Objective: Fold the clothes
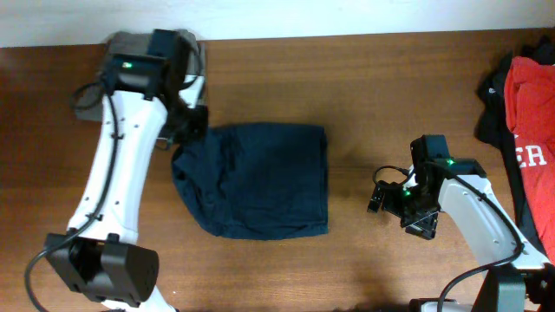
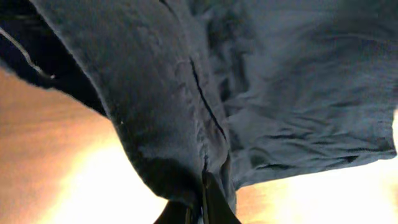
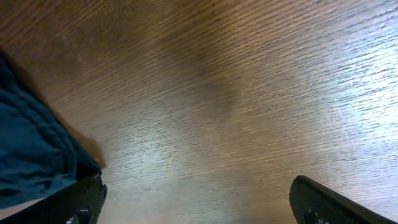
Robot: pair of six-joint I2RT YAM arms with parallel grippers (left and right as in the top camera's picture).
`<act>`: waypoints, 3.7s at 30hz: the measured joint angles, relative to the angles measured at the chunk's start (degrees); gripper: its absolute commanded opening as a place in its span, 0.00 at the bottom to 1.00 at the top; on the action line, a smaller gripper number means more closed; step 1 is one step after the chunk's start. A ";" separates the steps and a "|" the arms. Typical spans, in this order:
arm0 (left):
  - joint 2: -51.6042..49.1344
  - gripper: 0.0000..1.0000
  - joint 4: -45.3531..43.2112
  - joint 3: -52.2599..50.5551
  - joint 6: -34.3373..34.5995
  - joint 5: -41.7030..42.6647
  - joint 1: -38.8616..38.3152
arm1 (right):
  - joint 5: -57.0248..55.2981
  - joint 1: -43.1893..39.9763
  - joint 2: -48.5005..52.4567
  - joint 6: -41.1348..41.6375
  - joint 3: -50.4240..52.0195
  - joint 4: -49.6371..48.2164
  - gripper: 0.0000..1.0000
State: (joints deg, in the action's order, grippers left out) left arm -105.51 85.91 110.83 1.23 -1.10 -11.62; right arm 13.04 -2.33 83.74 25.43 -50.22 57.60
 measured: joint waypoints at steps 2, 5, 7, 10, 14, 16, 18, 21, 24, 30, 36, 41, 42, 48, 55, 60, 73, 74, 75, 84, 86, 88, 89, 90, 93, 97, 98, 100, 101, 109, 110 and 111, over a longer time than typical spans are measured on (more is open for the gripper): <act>0.00 0.01 -0.37 0.00 -0.24 -0.02 -2.25 | 0.07 0.00 0.00 -0.24 0.00 -0.22 0.99; 0.00 0.01 -0.44 0.00 -0.15 -0.02 -5.46 | 0.15 0.00 0.00 -0.44 0.00 -1.03 0.99; 0.00 0.01 -0.44 0.00 -0.09 -0.02 -7.23 | 0.17 0.00 0.00 -0.61 0.00 -1.62 0.99; 0.00 0.01 -0.42 0.00 0.17 -0.02 -9.60 | 0.17 0.00 0.00 -0.61 0.00 -2.45 0.99; 0.00 0.01 -0.15 0.00 1.86 -0.02 -12.20 | 0.17 0.00 0.74 -0.63 0.00 -3.45 0.99; 0.00 0.01 -0.15 0.00 2.99 -0.02 -13.35 | 0.17 0.00 2.14 -0.66 0.00 -4.52 0.99; 0.00 0.01 -0.17 0.00 3.85 -0.02 -14.43 | 0.17 0.00 3.91 -0.66 0.00 -5.57 0.99; 0.00 0.01 -0.17 0.09 4.70 0.00 -15.63 | 0.17 0.00 7.45 -0.63 0.00 -7.30 0.99; 0.00 0.01 -0.17 0.09 5.38 0.00 -16.48 | 0.20 0.00 11.67 -0.68 0.00 -8.61 1.00; 0.00 0.01 -0.17 0.11 6.14 0.00 -16.83 | -0.28 0.00 15.10 0.31 -2.03 -7.08 0.94; 0.00 0.01 -0.20 0.11 6.34 0.00 -16.83 | -0.70 0.00 16.09 1.49 -2.73 -6.60 0.93; 0.00 0.01 -1.36 0.11 6.36 -0.02 -16.94 | -1.11 0.00 16.20 1.62 -2.78 -6.49 0.88; 0.00 0.00 -1.57 0.11 6.36 -0.02 -16.94 | -1.11 0.00 16.20 1.62 -2.80 -6.45 0.88; 0.00 0.01 -2.23 0.13 6.36 -0.02 -16.94 | -1.75 0.00 16.63 1.18 -3.87 -4.85 0.85; 0.00 0.01 -1.14 0.13 8.39 -3.91 -16.94 | -4.28 0.00 16.46 0.92 -5.40 -1.62 0.86; 0.00 0.01 2.45 0.20 12.57 -10.97 -16.48 | -5.90 0.00 12.48 0.92 -5.99 0.48 0.86; 0.00 0.01 4.90 0.20 13.75 -19.41 -7.48 | -6.36 0.00 9.55 0.90 -6.16 1.79 0.86; 0.00 0.01 5.25 0.20 13.73 -20.48 -6.99 | -6.38 0.00 9.55 0.90 -6.16 1.86 0.86; 0.00 0.01 5.68 0.33 13.73 -21.14 -6.51 | -6.36 0.00 9.55 0.92 -6.16 1.92 0.86; 0.00 0.01 8.48 6.27 13.29 -22.56 -2.75 | -6.36 0.00 9.55 0.92 -6.16 1.99 0.86; 0.00 0.00 8.70 6.99 13.11 -21.79 -3.50 | -6.36 0.00 9.55 0.92 -6.16 1.99 0.86; 0.00 0.01 8.79 7.10 13.09 -20.79 -4.74 | -6.38 0.00 9.55 0.90 -6.16 2.03 0.86; 0.00 0.01 8.81 7.10 13.09 -20.35 -5.29 | -6.38 0.00 9.55 0.92 -6.16 2.16 0.86; 0.00 0.01 8.81 7.10 13.00 -19.91 -6.03 | -6.38 0.00 9.55 0.87 -6.16 2.21 0.86; 0.00 0.01 8.81 7.10 12.92 -18.86 -8.26 | -6.38 0.00 9.55 0.92 -6.16 2.47 0.86; 0.00 0.01 8.48 7.10 12.96 -17.07 -11.06 | -6.38 0.00 9.55 0.90 -6.16 3.08 0.86; 0.00 0.01 8.15 7.10 12.94 -16.55 -11.65 | -6.38 0.00 9.55 0.92 -6.16 3.32 0.86; 0.00 0.01 7.21 7.10 12.96 -15.43 -12.70 | -6.36 0.00 9.55 0.87 -6.32 4.22 0.86; 0.00 0.01 6.71 7.10 12.94 -14.97 -13.18 | -6.38 0.00 9.55 0.85 -6.58 4.96 0.86; 0.00 0.01 4.42 4.55 13.07 -13.66 -14.91 | -6.38 0.00 8.79 0.02 -10.47 8.33 0.86; 0.00 0.01 4.35 4.15 13.25 -13.68 -14.91 | -6.38 0.00 8.33 0.02 -10.80 8.35 0.86; 0.00 0.01 4.35 3.76 13.57 -13.90 -14.91 | -6.38 0.00 7.78 -0.13 -11.02 8.37 0.86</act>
State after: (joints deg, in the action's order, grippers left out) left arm -105.51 90.26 114.59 14.81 -15.00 -26.52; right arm 6.66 -2.33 91.53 25.30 -61.23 65.98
